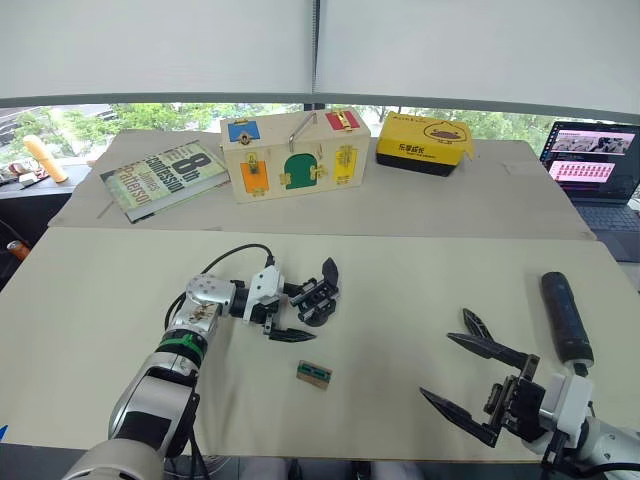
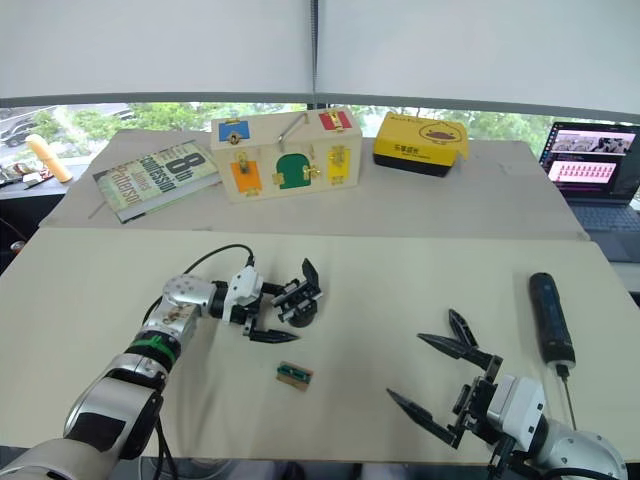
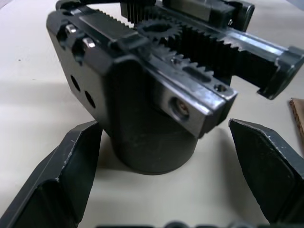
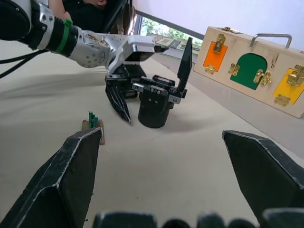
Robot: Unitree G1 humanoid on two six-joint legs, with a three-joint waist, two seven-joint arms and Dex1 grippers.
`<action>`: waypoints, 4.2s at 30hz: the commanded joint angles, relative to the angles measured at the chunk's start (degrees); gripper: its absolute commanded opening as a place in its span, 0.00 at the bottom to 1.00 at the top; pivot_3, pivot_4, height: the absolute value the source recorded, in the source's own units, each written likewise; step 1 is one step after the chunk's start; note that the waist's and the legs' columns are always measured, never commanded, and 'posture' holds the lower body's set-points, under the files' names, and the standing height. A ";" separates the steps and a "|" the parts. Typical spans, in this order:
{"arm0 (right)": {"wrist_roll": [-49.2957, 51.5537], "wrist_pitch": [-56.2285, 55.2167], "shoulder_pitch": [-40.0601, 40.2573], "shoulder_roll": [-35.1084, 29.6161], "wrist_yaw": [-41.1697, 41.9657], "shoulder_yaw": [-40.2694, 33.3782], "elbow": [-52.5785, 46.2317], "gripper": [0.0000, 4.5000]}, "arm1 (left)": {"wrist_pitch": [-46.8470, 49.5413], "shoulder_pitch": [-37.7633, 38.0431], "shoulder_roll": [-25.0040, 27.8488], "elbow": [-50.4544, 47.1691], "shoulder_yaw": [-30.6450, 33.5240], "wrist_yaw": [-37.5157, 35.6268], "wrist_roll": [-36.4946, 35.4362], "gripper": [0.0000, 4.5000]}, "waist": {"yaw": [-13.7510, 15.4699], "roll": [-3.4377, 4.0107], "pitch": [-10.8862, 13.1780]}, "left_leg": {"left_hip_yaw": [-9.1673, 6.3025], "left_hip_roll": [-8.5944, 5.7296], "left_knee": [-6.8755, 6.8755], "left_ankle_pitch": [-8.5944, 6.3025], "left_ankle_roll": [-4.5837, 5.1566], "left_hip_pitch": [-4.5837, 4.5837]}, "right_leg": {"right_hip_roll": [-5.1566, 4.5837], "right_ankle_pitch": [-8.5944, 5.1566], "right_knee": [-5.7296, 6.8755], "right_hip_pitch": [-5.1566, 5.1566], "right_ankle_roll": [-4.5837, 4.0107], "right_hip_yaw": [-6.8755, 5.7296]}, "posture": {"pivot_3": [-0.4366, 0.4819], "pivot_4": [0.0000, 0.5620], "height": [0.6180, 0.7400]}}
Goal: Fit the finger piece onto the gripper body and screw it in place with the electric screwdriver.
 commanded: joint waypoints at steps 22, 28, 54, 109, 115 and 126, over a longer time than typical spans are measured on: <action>0.64 0.87 2.97 -0.47 -3.03 1.12 -5.18 1.00 | 34.14 26.86 -0.26 -56.96 3.24 28.37 -2.01 0.50 | 0.57 0.00 0.03 | -0.11 0.04 0.07 -0.09 0.15 -0.13 | -0.18 0.02 0.00 -0.13 0.07 0.44 | 0.48 0.27 1.00; 1.20 1.17 2.31 -0.99 -2.48 1.17 -4.57 1.00 | 36.69 29.70 -0.11 -60.30 1.24 33.39 -0.69 0.50 | 0.62 0.00 0.03 | -0.07 0.05 0.03 -0.09 0.15 -0.07 | -0.14 0.02 0.02 -0.15 0.08 0.54 | 0.48 0.27 1.00; 1.42 1.75 1.76 -1.66 -2.88 0.57 -4.90 1.00 | 33.61 34.67 -1.54 -58.36 -2.51 41.42 0.83 0.82 | 1.46 0.07 -0.01 | -0.03 0.04 0.03 -0.10 0.17 0.03 | -0.19 0.02 0.00 -0.08 0.08 0.57 | 0.48 0.27 1.00; 21.19 96.78 -36.10 -30.26 -41.15 1.27 3.48 1.00 | 50.12 24.45 24.48 -71.92 18.02 9.61 -33.21 0.98 | 0.06 0.06 0.13 | 0.16 -0.05 -0.27 -0.11 0.03 -0.09 | 0.07 -0.15 -0.12 -0.28 0.11 0.86 | 0.48 0.27 1.00; 16.29 97.98 -41.53 -28.22 -39.67 8.17 8.86 1.00 | 49.42 27.58 25.96 -74.32 18.18 9.62 -32.62 0.98 | -0.14 0.06 0.13 | 0.17 -0.04 -0.27 -0.11 0.01 -0.11 | 0.09 -0.17 -0.13 -0.27 0.17 0.72 | 0.48 0.27 1.00; 10.51 94.38 -38.42 -26.33 -35.17 10.75 8.57 0.43 | 48.73 28.92 26.53 -75.11 18.52 9.66 -32.70 1.00 | -0.52 -0.37 -0.05 | 0.23 0.04 -0.23 -0.03 -0.15 0.15 | 0.14 -0.18 -0.05 -0.08 0.20 0.81 | 0.48 0.27 1.00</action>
